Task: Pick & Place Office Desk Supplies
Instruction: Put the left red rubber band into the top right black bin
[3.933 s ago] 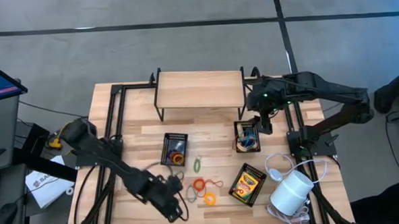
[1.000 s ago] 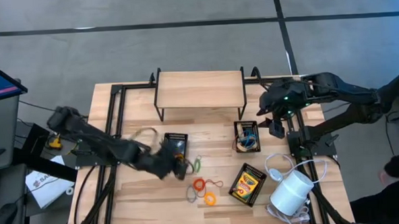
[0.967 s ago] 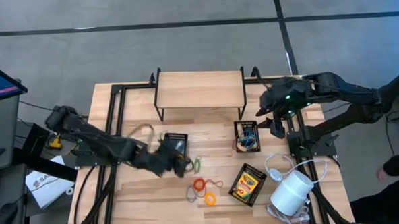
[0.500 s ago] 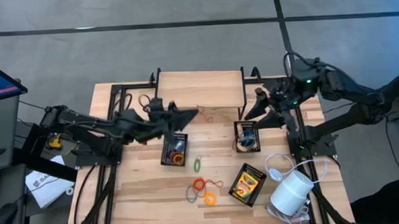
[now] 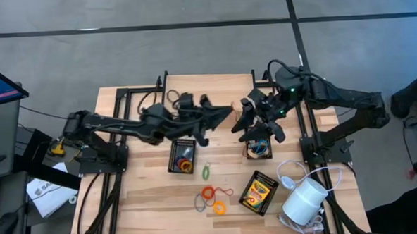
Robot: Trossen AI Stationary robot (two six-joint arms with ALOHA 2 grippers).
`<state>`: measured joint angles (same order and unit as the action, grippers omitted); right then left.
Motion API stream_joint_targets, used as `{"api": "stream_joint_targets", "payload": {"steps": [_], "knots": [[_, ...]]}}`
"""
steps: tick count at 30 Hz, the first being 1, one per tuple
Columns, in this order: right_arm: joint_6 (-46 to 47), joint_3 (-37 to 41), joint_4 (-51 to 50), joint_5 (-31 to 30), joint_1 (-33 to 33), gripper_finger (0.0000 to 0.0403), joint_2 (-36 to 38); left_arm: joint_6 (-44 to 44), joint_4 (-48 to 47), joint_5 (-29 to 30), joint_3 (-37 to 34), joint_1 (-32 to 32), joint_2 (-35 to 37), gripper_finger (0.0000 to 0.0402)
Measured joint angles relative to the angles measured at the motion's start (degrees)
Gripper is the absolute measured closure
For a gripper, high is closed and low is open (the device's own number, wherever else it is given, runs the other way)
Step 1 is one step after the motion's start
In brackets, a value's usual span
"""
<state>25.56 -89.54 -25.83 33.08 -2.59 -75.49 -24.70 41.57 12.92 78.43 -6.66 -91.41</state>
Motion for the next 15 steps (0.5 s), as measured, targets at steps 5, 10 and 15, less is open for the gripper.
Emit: {"api": "stream_joint_targets", "payload": {"steps": [5,10,15], "knots": [[-0.1,0.0,0.5,-1.3,1.0,0.0199,-0.7,0.4,-1.7,-2.7,5.5,1.0,-3.4,0.0401],[-2.6,-0.1,0.1,-1.7,0.7,0.0368,1.4,2.5,-9.0,-3.7,5.7,1.5,-1.7,0.0394],[-3.8,0.0,-1.8,-4.0,0.5,0.0399,3.5,6.7,-19.3,-3.8,5.8,1.0,3.8,0.0361]]}}
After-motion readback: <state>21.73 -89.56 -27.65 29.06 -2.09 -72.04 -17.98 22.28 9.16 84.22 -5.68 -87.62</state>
